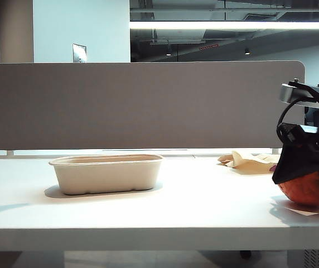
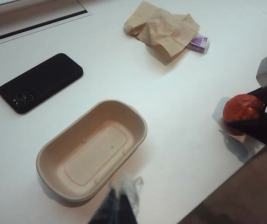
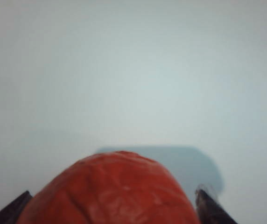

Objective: Pick up the orange and place it into the paper lunchbox.

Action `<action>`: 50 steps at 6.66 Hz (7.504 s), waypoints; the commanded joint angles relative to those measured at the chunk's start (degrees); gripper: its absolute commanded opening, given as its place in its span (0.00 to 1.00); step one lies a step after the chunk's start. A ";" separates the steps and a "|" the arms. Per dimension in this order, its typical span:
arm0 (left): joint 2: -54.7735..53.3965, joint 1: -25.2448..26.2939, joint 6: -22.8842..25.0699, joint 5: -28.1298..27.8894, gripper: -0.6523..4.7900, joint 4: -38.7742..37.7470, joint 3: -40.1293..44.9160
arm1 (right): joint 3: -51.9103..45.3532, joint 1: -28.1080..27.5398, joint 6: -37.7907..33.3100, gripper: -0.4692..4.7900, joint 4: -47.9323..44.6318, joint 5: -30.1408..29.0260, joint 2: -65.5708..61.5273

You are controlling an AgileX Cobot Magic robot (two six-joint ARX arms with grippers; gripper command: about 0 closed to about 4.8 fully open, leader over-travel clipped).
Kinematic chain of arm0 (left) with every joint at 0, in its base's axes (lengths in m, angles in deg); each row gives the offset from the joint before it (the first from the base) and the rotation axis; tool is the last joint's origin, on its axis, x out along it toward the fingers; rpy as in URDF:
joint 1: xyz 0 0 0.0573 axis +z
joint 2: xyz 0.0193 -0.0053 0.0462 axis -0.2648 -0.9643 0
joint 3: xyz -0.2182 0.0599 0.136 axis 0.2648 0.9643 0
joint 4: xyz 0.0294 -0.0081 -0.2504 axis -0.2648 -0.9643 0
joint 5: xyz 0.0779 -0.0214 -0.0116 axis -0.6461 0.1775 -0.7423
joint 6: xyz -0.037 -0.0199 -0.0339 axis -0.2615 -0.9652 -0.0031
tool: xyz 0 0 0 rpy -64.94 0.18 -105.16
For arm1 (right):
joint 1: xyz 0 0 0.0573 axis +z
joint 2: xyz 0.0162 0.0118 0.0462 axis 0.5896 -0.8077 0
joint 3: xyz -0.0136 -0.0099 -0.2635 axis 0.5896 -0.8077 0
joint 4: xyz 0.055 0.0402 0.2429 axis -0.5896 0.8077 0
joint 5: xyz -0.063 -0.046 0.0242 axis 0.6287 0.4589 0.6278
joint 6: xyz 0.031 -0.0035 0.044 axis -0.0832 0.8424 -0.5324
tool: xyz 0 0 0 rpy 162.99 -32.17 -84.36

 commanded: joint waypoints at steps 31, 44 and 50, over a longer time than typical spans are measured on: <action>0.15 0.09 0.00 2.62 0.11 -0.59 -0.31 | 49.07 28.61 -0.72 0.75 -12.17 1.07 -45.83; 28.96 0.07 -0.48 -2.89 0.11 20.81 38.14 | 10.27 27.96 -12.33 0.15 27.54 42.18 34.60; 35.30 0.09 -2.16 -10.75 0.11 34.14 46.84 | 10.27 27.96 -12.33 0.15 27.50 42.18 34.60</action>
